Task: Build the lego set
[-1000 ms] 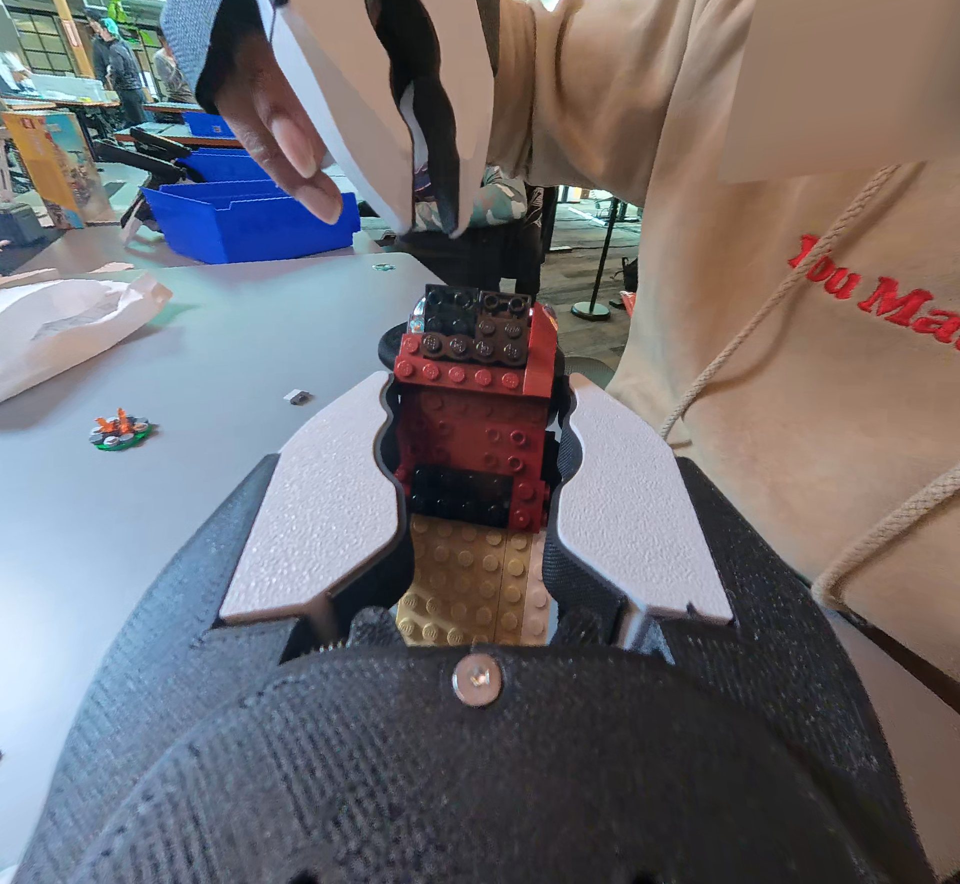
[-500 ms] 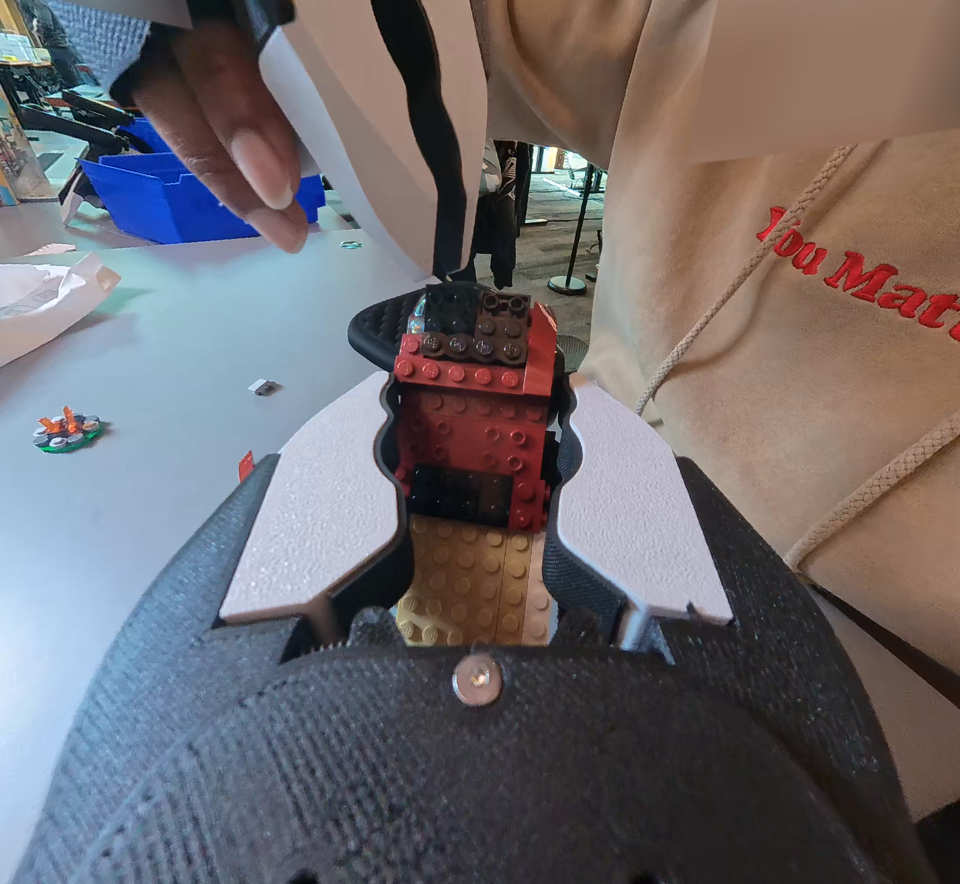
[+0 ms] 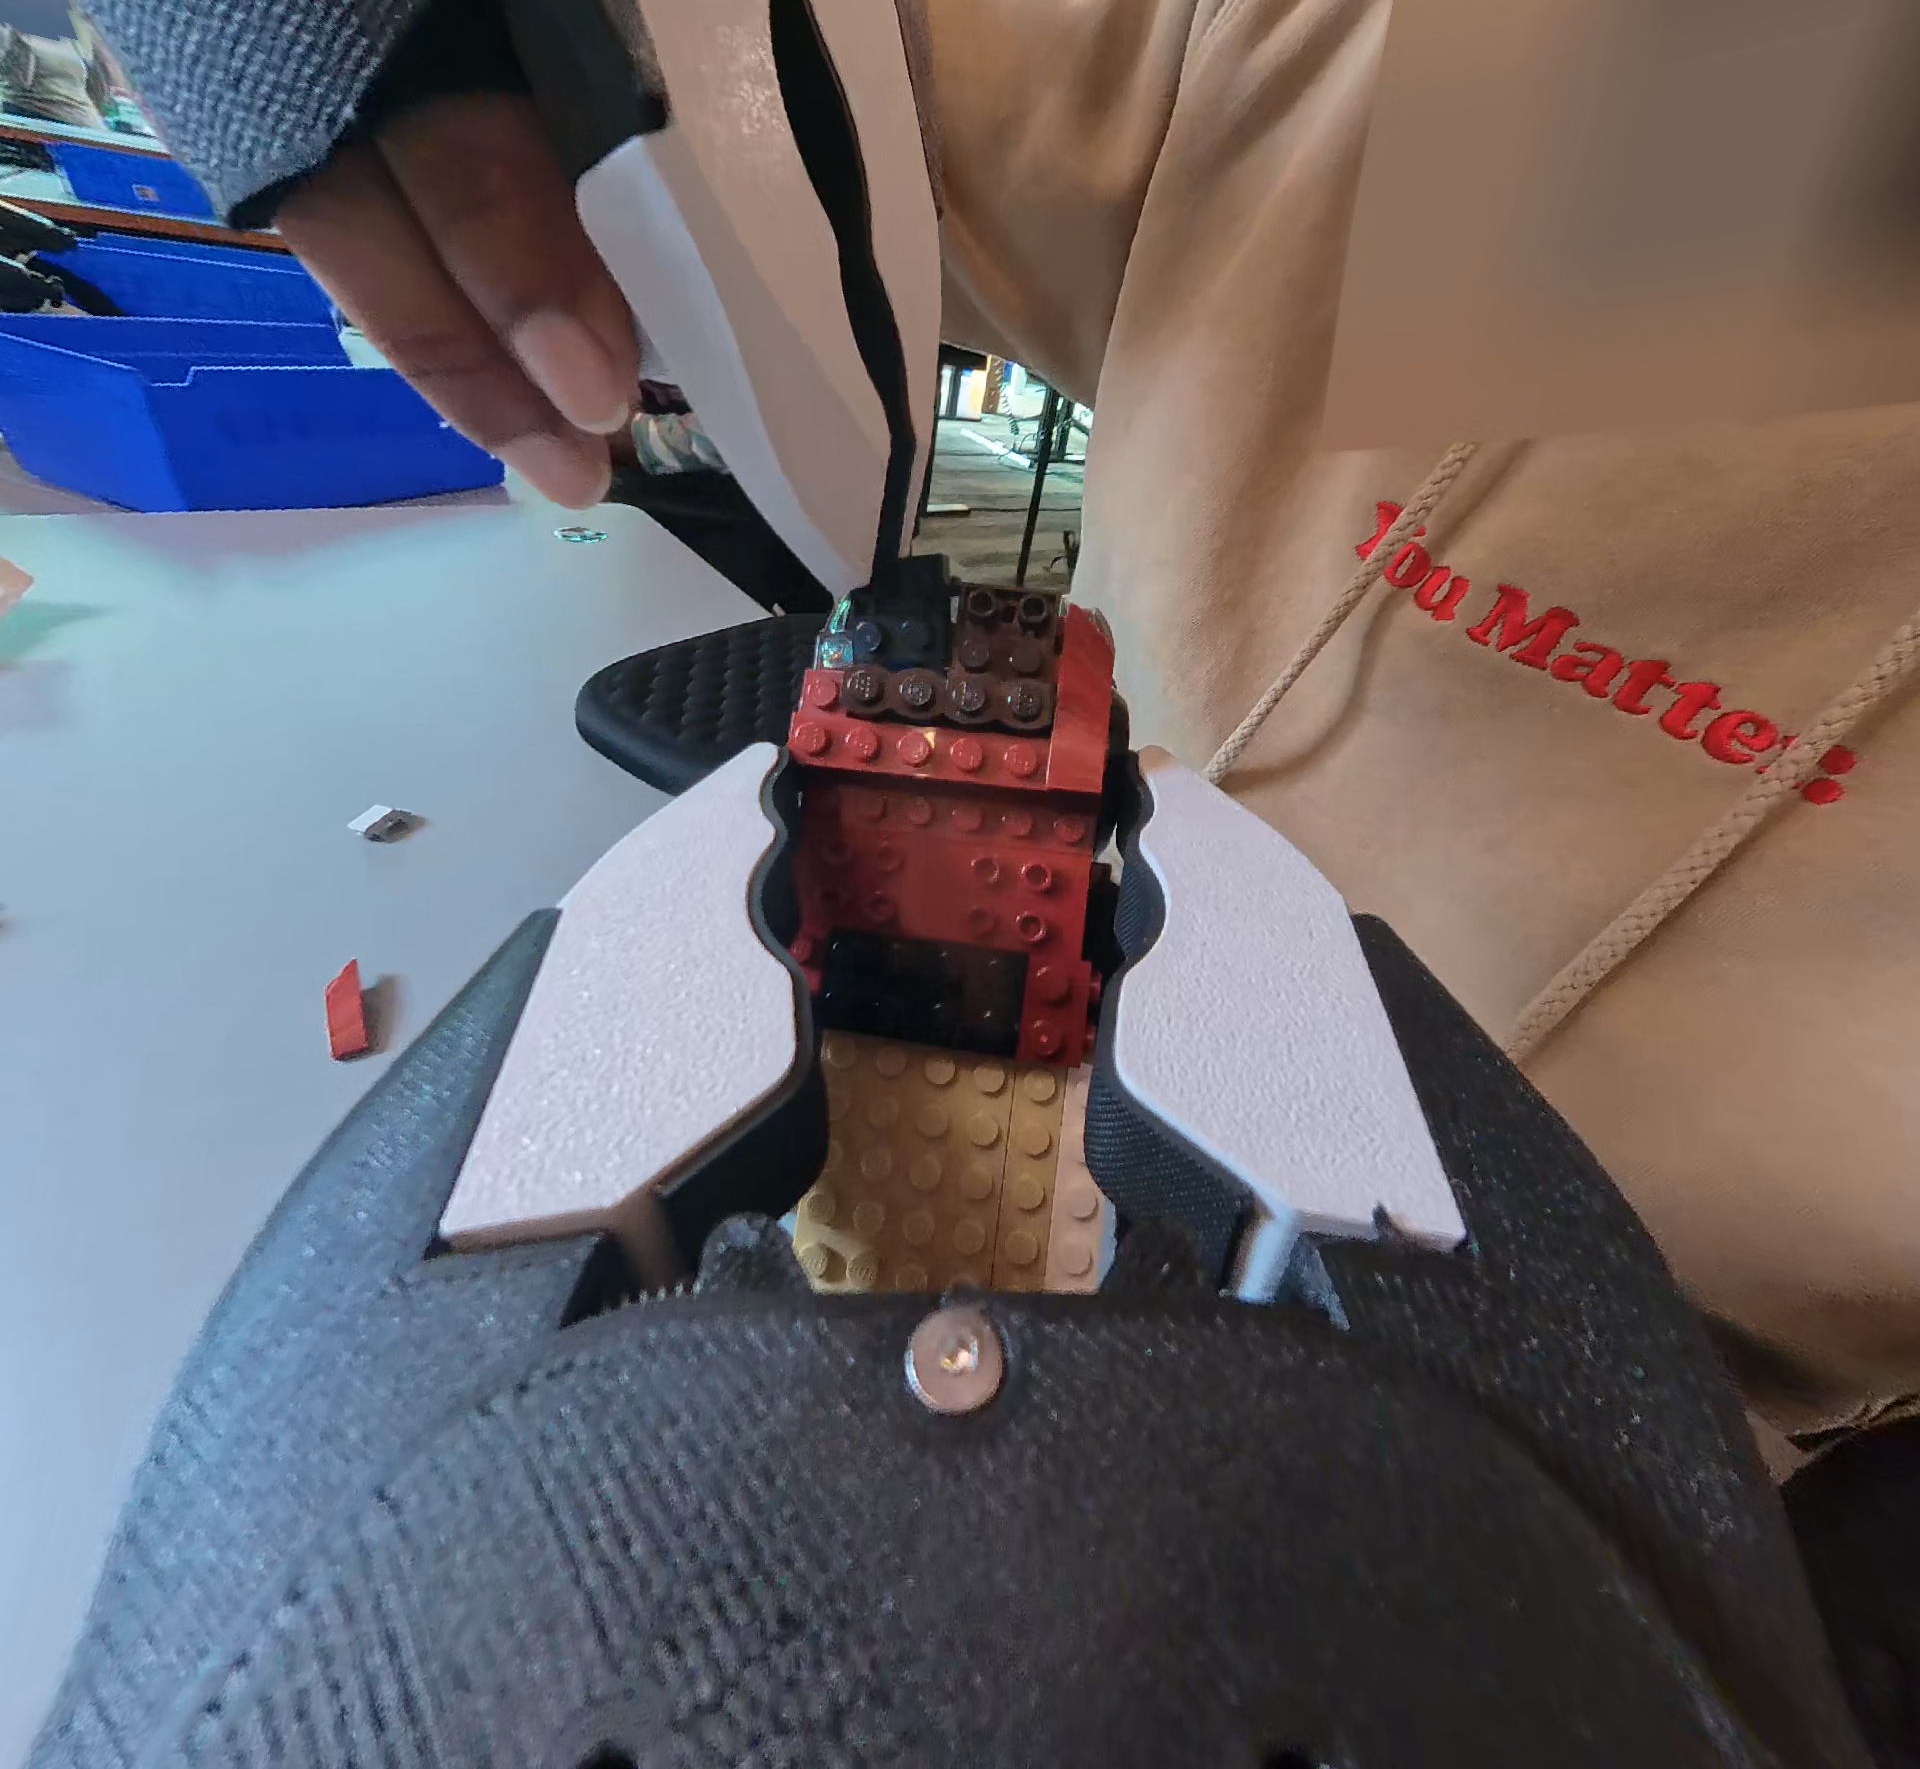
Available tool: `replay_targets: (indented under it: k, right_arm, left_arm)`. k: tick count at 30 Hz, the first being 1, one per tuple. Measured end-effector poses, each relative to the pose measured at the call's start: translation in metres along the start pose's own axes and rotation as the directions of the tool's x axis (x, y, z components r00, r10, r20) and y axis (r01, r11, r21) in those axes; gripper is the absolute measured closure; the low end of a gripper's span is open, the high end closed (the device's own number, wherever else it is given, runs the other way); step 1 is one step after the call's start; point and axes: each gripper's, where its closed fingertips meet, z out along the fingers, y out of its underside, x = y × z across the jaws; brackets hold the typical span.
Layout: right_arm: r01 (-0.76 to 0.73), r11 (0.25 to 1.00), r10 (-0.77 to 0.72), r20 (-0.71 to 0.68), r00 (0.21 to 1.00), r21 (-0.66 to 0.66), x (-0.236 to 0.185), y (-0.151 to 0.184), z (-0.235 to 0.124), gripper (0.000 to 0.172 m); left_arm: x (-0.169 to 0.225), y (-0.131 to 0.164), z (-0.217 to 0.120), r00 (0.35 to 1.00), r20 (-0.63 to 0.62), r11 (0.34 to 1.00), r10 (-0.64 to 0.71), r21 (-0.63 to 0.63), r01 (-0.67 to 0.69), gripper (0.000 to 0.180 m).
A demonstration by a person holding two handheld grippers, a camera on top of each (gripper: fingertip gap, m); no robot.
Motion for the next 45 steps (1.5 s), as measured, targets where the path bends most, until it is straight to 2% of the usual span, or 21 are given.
replay_targets:
  k: [14,22,35,45]
  right_arm:
    - [0.152,0.979,-0.169,-0.124,0.978,-0.136,0.0023,-0.0006,0.0001,0.166]
    - [0.179,0.95,-0.217,-0.125,0.968,-0.257,-0.0003,0.0021,0.0025,0.165]
    - [0.106,0.965,-0.139,-0.127,0.982,-0.239,0.001,0.0018,-0.0005,0.161]
    - [0.08,0.986,-0.094,-0.088,0.992,-0.147,-0.0023,-0.0055,-0.0013,0.161]
  left_arm:
    - [0.0012,-0.0033,-0.0049,0.998,-0.036,0.999,-0.045,0.027,0.046,0.122]
    - [0.001,0.0,-0.0029,0.998,-0.031,0.999,-0.049,-0.008,0.049,0.122]
    - [0.0022,0.0023,-0.0003,0.999,-0.026,0.999,-0.038,-0.029,0.037,0.121]
    - [0.0036,0.0038,0.001,0.999,-0.033,0.999,-0.035,-0.039,0.033,0.121]
